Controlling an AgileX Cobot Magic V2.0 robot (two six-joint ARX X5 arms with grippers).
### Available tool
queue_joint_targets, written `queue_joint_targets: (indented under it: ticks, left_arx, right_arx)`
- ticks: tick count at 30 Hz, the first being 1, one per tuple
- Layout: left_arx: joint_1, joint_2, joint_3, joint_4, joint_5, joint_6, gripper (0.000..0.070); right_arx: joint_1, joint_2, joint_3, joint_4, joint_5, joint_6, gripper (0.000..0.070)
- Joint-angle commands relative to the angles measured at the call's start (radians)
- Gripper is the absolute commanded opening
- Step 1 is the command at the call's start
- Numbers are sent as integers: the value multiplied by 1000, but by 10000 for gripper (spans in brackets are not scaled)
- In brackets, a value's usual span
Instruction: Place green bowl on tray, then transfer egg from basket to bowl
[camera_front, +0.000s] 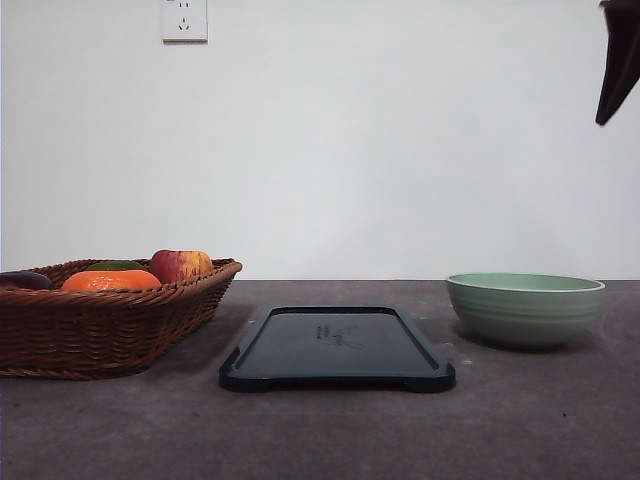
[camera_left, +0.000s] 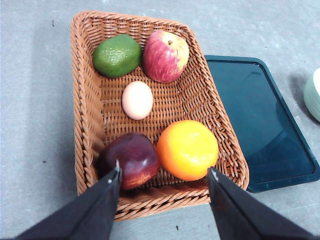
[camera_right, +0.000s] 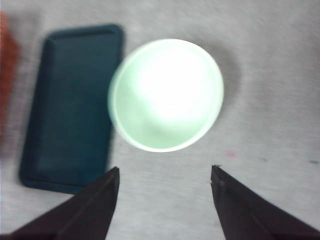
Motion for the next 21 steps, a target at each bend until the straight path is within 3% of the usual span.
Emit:
queue_joint_targets:
  ticks: [1, 10, 21]
  left_arx:
    - [0, 3, 19, 14, 6, 6, 346]
    - [0, 3, 19, 15, 6, 6, 346]
    - [0, 3, 19, 15, 6, 6, 345]
  right_arx:
    - [-2, 62, 54, -24, 23, -45, 357]
    - [-1, 313, 189, -54, 71, -117, 339]
    - [-1, 507, 194, 46, 71, -123, 334]
